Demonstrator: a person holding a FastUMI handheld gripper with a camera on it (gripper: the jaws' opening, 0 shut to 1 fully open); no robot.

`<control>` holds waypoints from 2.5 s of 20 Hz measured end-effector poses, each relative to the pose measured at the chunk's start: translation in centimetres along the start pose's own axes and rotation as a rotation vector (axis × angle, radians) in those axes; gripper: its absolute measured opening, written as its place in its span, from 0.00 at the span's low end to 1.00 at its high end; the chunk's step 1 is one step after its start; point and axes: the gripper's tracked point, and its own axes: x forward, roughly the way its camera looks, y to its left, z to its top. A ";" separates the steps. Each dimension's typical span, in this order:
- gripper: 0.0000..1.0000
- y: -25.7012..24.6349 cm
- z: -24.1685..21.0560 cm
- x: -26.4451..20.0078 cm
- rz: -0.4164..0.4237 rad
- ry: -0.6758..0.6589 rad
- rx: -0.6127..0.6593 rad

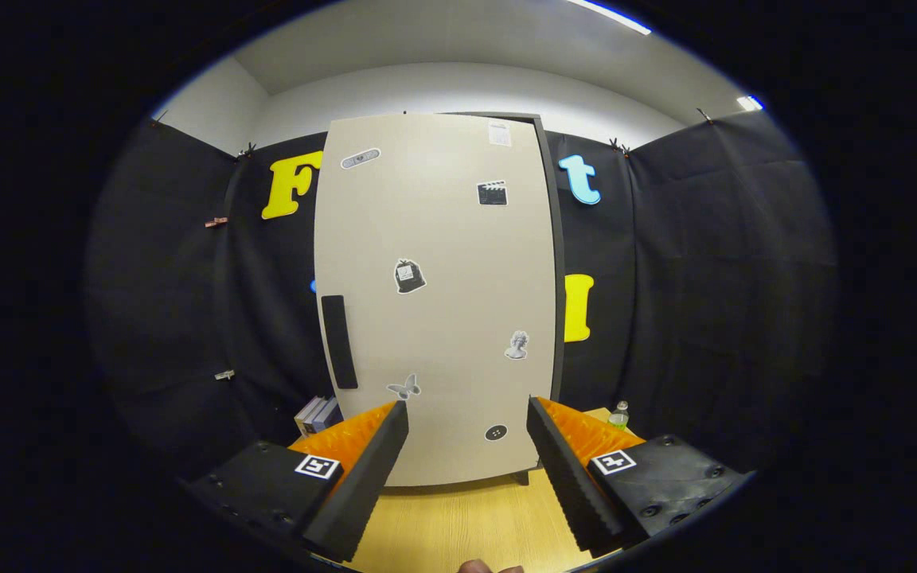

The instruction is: Open the shoe cabinet door, grab the shoes and put them into the shoe cabinet, then close the shoe cabinet door.

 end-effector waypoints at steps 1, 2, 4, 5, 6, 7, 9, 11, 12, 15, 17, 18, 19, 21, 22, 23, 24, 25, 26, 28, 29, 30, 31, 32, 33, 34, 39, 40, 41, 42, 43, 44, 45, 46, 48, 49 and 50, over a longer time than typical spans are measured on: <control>0.98 0.0 0.1 -0.1 -0.001 -0.003 -0.001; 0.99 0.0 0.1 -0.1 0.000 -0.004 -0.002; 0.98 -0.1 0.1 -0.1 -0.001 -0.004 -0.001; 0.99 -0.2 0.0 -0.1 -0.001 -0.004 0.001; 0.98 -0.2 0.0 -0.1 -0.002 -0.001 0.002; 0.99 -0.2 -0.1 -0.1 0.000 0.000 0.003; 0.98 -0.3 0.1 -0.3 -0.001 -0.004 0.003; 0.98 -0.3 0.1 -0.2 -0.001 -0.006 -0.001; 0.98 -0.2 0.1 -0.2 -0.001 -0.004 0.001; 0.98 -0.2 0.2 -0.2 -0.001 -0.010 0.000; 0.99 -0.1 0.2 -0.2 0.001 -0.011 -0.005; 0.99 0.1 0.2 -0.3 0.002 -0.011 -0.005; 0.98 0.2 0.2 -0.4 0.003 -0.012 -0.007; 0.98 0.3 0.2 -0.3 0.004 -0.014 -0.011; 0.98 0.4 0.2 -0.3 0.005 -0.013 -0.012; 0.98 0.5 0.2 -0.3 0.006 -0.013 -0.010; 0.98 0.7 0.2 -0.3 0.008 -0.013 -0.009; 0.99 0.7 0.2 -0.2 0.009 -0.013 -0.010; 0.98 0.8 0.1 -0.2 0.010 -0.012 -0.011; 0.98 1.0 0.0 -0.2 0.014 -0.011 -0.014; 0.98 1.0 0.0 -0.2 0.014 -0.011 -0.014; 0.98 1.0 0.0 -0.2 0.016 -0.010 -0.013; 0.98 1.1 0.0 -0.2 0.016 -0.011 -0.012; 0.98 1.1 0.1 -0.1 0.017 -0.012 -0.013; 0.98 1.1 0.0 -0.1 0.015 -0.012 -0.014; 0.98 1.0 0.1 0.0 0.016 -0.013 -0.014; 0.98 0.8 -0.1 0.1 0.014 -0.012 -0.017; 0.98 0.9 -0.1 0.2 0.017 -0.011 -0.016; 0.98 0.8 -0.1 0.3 0.016 -0.011 -0.017; 0.98 0.8 0.0 0.3 0.017 -0.013 -0.017; 0.98 0.7 0.0 0.4 0.017 -0.013 -0.017; 0.99 0.7 0.0 0.5 0.019 -0.013 -0.016; 0.99 0.7 0.0 0.6 0.021 -0.013 -0.011; 0.99 0.7 0.0 0.6 0.023 -0.013 -0.008; 0.98 0.7 0.0 0.8 0.025 -0.012 -0.007; 0.98 0.6 0.0 0.9 0.025 -0.013 -0.008; 0.98 0.5 -0.1 1.0 0.025 -0.013 -0.010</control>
